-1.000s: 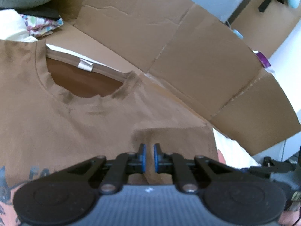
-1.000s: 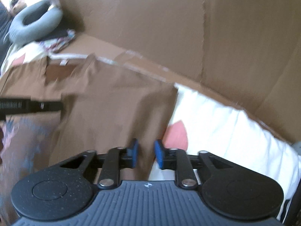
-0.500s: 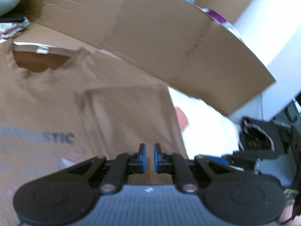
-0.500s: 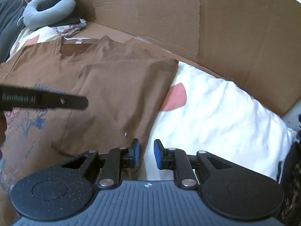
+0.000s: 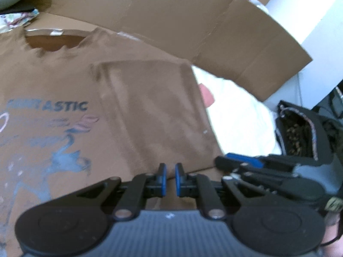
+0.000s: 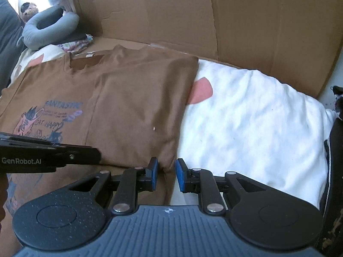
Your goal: Fold clothes
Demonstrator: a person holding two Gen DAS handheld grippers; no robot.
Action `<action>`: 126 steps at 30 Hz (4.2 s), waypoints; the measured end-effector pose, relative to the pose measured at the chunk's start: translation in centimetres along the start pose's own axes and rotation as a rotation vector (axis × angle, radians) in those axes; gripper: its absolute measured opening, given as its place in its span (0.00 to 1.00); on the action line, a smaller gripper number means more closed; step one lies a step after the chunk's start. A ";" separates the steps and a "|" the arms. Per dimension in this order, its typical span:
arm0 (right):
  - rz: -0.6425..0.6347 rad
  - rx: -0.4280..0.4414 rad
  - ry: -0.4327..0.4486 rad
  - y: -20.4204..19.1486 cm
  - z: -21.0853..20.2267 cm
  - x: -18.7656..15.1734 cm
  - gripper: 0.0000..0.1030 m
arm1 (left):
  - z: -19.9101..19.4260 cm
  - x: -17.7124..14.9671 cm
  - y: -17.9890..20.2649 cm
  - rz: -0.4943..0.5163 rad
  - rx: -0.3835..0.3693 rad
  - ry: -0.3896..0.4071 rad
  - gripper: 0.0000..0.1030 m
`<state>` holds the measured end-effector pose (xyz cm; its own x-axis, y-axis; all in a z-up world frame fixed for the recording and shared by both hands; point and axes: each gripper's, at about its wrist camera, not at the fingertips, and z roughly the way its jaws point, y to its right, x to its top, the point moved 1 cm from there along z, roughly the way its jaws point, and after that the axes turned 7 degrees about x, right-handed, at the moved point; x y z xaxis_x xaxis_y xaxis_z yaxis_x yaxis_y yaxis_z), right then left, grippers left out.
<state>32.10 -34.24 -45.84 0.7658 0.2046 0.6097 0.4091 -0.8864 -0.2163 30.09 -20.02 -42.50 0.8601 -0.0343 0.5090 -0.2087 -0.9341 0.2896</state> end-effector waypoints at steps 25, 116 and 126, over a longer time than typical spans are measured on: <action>0.195 -0.002 -0.035 -3.1 -10.3 3.9 0.66 | -13.7 3.6 -4.1 -0.075 0.167 0.008 0.70; 0.182 0.109 -0.142 -26.8 -5.2 13.1 0.92 | -35.7 5.1 -27.1 -0.246 0.536 0.026 0.87; 0.116 0.176 -0.113 -28.9 -0.7 7.6 0.92 | -32.2 3.3 -30.8 -0.275 0.533 0.087 0.74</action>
<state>25.71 -7.38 -34.44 0.8594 0.1592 0.4858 0.3876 -0.8225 -0.4161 24.41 20.11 -23.63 0.8034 0.2422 0.5440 0.2975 -0.9546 -0.0144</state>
